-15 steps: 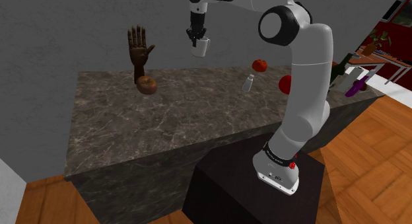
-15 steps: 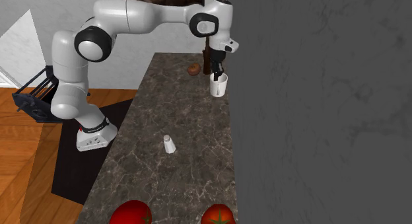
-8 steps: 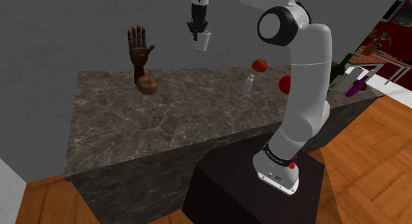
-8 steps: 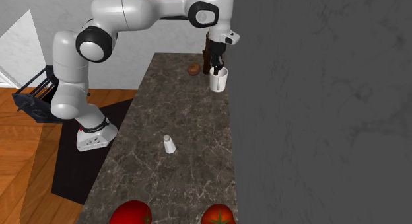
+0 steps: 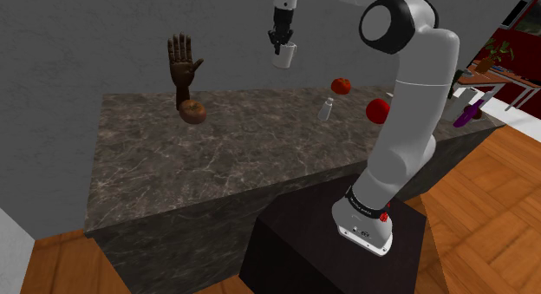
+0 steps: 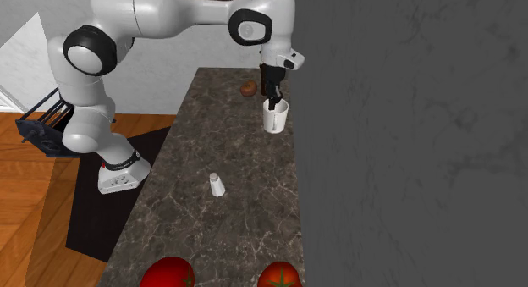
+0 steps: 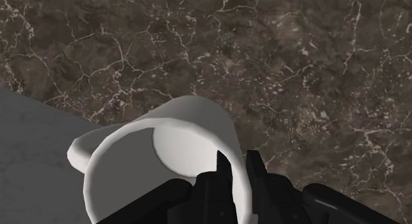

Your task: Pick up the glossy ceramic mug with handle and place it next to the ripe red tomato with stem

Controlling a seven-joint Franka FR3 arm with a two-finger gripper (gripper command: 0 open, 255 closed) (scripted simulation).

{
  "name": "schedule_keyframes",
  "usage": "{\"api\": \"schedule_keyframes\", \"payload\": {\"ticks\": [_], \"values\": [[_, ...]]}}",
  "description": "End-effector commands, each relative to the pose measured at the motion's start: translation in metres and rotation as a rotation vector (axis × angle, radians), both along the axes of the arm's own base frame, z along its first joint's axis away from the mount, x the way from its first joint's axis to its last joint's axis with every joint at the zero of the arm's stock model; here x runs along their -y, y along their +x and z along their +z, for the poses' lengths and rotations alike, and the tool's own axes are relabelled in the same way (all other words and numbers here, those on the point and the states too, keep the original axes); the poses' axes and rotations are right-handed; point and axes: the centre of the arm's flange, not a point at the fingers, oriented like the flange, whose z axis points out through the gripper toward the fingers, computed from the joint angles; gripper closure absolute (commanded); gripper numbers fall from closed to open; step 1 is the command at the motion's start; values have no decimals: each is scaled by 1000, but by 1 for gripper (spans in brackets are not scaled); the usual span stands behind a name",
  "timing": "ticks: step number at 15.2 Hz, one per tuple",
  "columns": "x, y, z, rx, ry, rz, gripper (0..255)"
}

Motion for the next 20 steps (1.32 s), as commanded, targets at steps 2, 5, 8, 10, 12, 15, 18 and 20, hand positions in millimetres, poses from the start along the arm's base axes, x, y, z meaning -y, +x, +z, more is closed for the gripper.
{"api": "schedule_keyframes", "payload": {"ticks": [2, 5, 8, 10, 12, 15, 18, 20], "values": [[33, -24, 0, 0, 0, 1, 255], [65, -49, 0, 0, 0, 1, 255], [96, -73, 0, 0, 0, 1, 255], [117, -89, 0, 0, 0, 1, 255], [138, -105, 0, 0, 0, 1, 255], [169, -129, 0, 0, 0, 1, 255], [200, -154, 1, 0, 0, 1, 255], [221, -170, 1, 0, 0, 1, 255]]}}
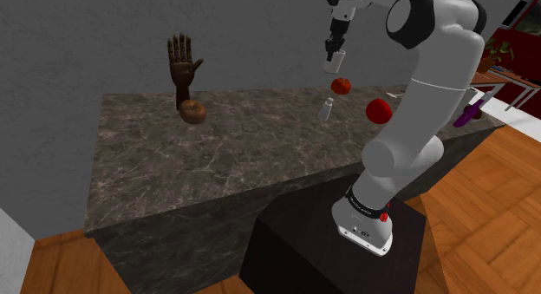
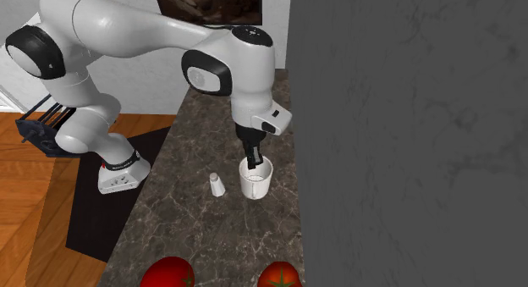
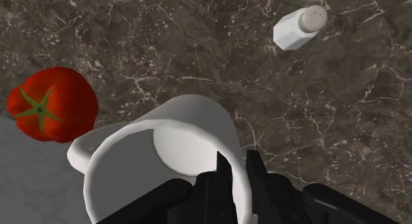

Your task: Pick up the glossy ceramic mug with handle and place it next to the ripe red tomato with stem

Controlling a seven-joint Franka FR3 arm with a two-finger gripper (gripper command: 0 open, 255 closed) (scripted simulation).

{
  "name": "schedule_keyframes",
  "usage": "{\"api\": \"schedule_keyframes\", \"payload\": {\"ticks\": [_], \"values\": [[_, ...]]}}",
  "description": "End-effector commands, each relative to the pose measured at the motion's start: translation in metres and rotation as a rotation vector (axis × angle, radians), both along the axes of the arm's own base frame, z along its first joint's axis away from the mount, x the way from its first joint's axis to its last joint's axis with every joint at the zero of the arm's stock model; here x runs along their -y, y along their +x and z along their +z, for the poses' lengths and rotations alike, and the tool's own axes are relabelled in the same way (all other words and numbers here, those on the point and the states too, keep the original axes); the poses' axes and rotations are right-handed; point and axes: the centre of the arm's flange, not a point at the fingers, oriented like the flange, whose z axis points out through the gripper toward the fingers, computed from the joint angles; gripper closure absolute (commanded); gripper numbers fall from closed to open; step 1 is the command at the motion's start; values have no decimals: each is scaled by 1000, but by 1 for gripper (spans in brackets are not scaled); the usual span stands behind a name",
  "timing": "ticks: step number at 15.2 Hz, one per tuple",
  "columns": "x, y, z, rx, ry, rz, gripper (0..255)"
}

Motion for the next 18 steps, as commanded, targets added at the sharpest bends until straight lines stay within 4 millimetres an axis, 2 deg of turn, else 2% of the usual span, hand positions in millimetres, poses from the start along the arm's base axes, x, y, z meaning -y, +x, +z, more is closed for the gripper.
{"api": "schedule_keyframes", "payload": {"ticks": [1, 13, 18], "values": [[23, -15, -2, 0, 0, 1, 255], [151, -114, -1, 0, 0, 1, 255], [151, -114, -27, 0, 0, 1, 255]]}}
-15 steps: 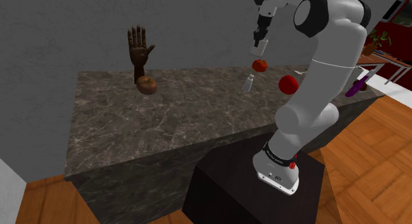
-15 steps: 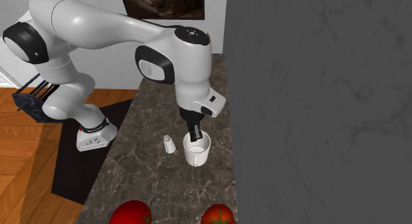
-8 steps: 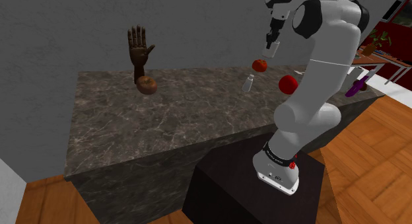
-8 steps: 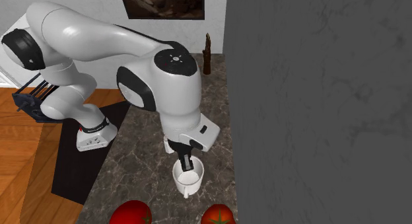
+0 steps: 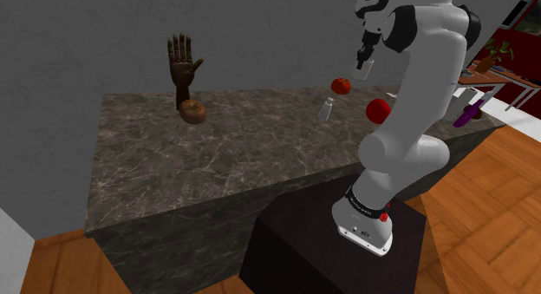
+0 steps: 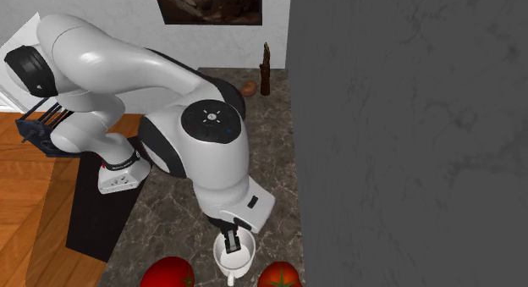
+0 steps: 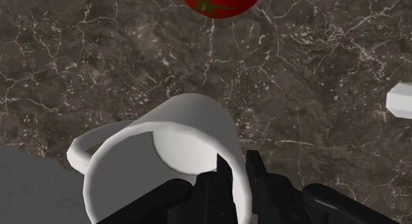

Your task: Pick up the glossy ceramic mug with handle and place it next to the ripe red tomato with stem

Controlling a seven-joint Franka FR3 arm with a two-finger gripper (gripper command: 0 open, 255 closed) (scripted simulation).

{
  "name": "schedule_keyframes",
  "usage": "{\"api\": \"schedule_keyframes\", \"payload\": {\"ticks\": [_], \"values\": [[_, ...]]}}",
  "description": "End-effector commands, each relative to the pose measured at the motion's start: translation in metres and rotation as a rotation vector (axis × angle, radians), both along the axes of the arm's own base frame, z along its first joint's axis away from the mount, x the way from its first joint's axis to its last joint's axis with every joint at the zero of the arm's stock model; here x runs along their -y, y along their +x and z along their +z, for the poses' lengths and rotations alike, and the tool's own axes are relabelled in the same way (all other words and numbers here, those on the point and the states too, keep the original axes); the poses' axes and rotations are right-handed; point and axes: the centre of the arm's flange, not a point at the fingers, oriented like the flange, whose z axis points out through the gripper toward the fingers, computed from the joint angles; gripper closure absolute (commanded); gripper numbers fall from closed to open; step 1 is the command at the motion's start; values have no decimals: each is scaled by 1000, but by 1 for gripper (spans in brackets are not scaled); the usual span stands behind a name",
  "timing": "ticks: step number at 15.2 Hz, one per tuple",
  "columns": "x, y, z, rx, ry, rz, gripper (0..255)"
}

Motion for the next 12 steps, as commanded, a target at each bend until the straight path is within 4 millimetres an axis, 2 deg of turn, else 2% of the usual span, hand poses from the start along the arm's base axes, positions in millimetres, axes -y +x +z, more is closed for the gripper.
{"api": "schedule_keyframes", "payload": {"ticks": [1, 12], "values": [[1, 0, -10, 0, -1, 0, 255], [1, 0, -68, 0, -1, 0, 255]]}}
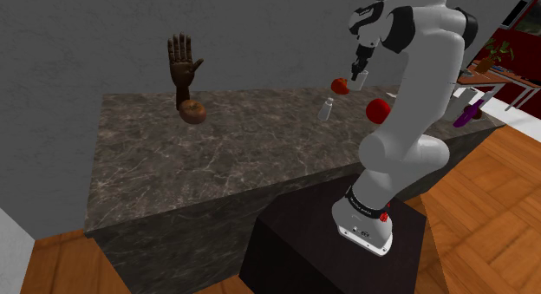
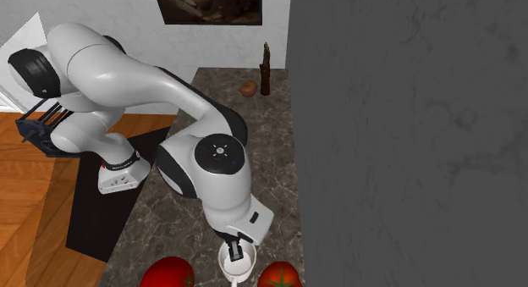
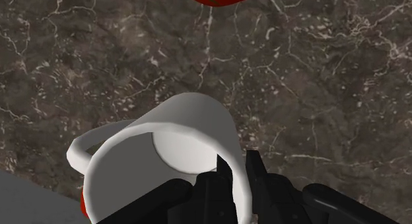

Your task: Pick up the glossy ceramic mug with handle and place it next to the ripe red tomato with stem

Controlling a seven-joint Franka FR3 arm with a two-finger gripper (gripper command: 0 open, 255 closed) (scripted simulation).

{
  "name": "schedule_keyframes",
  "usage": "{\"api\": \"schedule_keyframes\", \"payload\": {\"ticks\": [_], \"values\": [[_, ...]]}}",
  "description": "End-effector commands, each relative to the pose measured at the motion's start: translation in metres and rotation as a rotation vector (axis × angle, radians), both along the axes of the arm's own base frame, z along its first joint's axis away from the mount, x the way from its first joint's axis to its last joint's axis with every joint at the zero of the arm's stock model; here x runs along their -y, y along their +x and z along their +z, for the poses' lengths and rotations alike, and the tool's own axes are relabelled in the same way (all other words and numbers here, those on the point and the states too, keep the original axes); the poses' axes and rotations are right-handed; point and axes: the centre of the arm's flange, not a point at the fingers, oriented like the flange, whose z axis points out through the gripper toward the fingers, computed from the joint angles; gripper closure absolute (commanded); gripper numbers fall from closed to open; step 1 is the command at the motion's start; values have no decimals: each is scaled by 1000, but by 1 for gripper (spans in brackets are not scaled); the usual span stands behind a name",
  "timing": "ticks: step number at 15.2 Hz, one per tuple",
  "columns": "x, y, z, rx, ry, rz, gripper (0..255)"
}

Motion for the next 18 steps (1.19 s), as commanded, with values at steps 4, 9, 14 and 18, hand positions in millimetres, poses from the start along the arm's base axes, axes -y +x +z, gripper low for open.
{"api": "schedule_keyframes", "payload": {"ticks": [4, 9, 14, 18], "values": [[0, 0, -26, 0, -1, 0, 255], [0, 0, -53, 0, -1, 0, 255], [0, 0, -79, 0, -1, 0, 255], [0, 0, -79, 0, -1, 0, 255]]}}
